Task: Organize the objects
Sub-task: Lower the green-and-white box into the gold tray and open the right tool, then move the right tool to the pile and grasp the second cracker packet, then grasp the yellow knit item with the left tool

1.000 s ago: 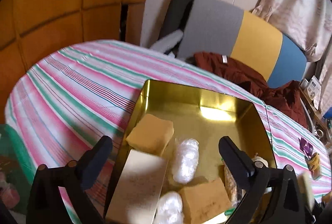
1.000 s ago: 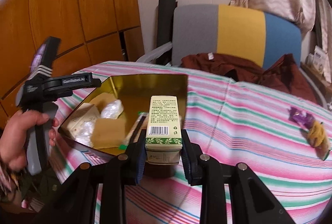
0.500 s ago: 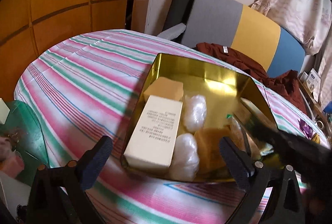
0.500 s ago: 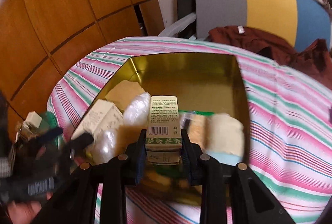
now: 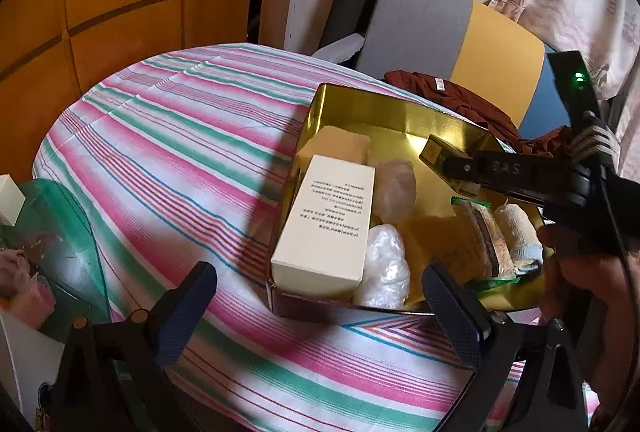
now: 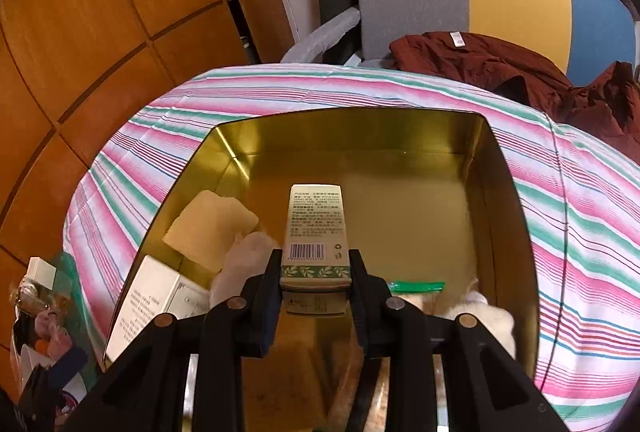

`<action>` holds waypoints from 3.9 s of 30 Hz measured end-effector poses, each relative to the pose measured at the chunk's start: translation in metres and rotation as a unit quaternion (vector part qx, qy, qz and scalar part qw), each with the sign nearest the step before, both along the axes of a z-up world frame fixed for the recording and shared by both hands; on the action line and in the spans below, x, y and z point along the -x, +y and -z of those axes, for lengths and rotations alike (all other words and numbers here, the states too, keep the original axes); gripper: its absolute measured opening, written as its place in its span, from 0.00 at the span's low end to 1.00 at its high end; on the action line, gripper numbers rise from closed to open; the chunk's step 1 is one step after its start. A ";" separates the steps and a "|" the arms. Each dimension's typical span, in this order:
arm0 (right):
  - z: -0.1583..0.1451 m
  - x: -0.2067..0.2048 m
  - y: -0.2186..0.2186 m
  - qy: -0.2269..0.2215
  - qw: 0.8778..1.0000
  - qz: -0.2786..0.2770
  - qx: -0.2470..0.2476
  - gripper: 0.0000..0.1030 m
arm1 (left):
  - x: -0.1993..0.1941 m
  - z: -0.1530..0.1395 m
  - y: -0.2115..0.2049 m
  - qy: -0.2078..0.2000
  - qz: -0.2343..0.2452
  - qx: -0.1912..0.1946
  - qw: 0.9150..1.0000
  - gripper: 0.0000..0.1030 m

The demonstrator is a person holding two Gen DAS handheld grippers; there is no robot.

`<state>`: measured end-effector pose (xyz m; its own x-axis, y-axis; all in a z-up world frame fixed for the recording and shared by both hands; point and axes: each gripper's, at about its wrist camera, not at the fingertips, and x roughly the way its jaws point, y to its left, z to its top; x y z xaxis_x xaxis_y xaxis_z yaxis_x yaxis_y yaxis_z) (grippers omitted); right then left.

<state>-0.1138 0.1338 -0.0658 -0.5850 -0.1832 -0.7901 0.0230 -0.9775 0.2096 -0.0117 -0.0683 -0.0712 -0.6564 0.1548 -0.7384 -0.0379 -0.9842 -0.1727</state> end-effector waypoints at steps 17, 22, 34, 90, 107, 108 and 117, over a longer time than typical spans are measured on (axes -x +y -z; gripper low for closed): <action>-0.029 -0.061 0.036 0.027 0.999 0.017 0.012 0.33 | -0.006 -0.008 0.027 0.003 0.025 -0.016 1.000 1.00; -0.048 -0.091 0.079 0.052 0.997 0.058 -0.007 0.34 | -0.013 -0.018 0.059 0.016 0.065 -0.017 0.998 1.00; -0.015 -0.158 0.191 0.024 0.985 0.172 -0.025 0.36 | -0.029 -0.024 0.149 0.025 0.167 0.007 0.986 1.00; 0.036 -0.194 0.475 -0.039 0.943 0.325 -0.062 0.50 | -0.067 -0.007 0.299 0.002 0.312 0.050 0.949 1.00; 0.038 -0.212 0.398 0.011 0.970 0.241 -0.003 0.46 | -0.057 -0.008 0.339 0.000 0.328 0.040 0.944 1.00; 0.037 -0.218 0.401 0.016 0.964 0.266 -0.012 0.46 | -0.055 -0.008 0.343 0.001 0.327 0.042 0.944 1.00; 0.047 -0.243 0.411 0.006 0.938 0.342 -0.054 0.46 | -0.030 -0.009 0.397 -0.003 0.349 0.019 0.937 1.00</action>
